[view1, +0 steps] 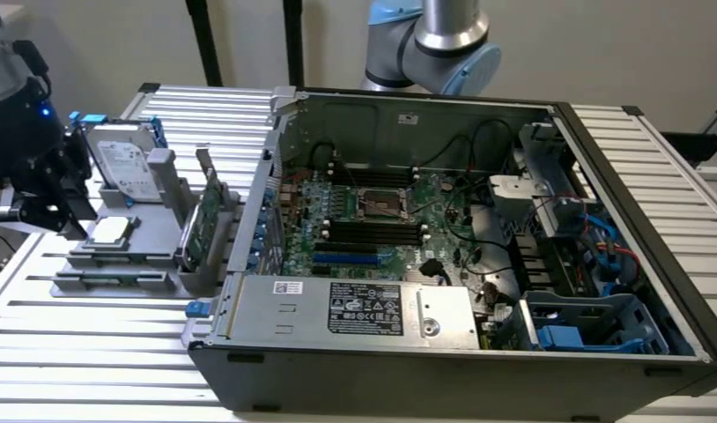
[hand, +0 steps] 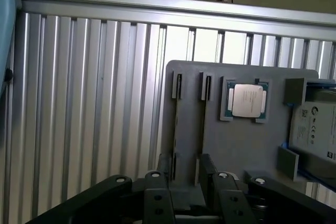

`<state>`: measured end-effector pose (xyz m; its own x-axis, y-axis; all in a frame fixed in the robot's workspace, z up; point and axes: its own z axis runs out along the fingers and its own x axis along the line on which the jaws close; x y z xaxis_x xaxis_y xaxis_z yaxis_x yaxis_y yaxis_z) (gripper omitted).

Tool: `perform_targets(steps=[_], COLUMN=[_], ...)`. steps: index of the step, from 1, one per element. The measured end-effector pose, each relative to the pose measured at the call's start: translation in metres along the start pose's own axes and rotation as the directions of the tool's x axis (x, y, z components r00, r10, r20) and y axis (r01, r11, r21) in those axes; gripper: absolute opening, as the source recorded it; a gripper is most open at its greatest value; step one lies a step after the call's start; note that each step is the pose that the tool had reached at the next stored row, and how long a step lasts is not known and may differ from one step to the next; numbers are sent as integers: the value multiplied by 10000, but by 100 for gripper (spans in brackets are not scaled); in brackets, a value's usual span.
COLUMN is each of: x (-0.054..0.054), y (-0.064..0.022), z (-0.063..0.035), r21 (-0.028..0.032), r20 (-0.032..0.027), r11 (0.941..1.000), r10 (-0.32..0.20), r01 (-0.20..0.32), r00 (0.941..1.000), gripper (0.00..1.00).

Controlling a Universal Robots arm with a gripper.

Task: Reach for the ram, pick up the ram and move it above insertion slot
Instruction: 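Pick up the ram and move it above insertion slot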

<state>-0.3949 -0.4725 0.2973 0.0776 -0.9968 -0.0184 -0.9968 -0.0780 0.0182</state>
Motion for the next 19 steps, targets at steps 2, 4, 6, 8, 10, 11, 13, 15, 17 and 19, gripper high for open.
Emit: perform_targets(steps=[2,4,6,8,10,11,13,15,17,19], x=[13,26,36,46,53,55,60,63,66,68], y=[0,1,1,1,0,-1,-5,-9,-15,-23], z=[35,73,108,145,180,199,236,270,308,344], r21=[-1,1,1,1,-1,1,2,0,1,1], r20=[0,1,1,1,0,1,2,1,1,2], r11=[10000,10000,10000,10000,10000,10000,10000,10000,10000,9999], r10=[10,25,39,47,53,55,60,73,91,110], r01=[-10,-25,-39,-47,-53,-55,-60,-73,-91,-110], r00=[10000,10000,10000,10000,10000,10000,10000,10000,10000,9999], gripper=[36,36,36,36,36,36,36,36,36,36])
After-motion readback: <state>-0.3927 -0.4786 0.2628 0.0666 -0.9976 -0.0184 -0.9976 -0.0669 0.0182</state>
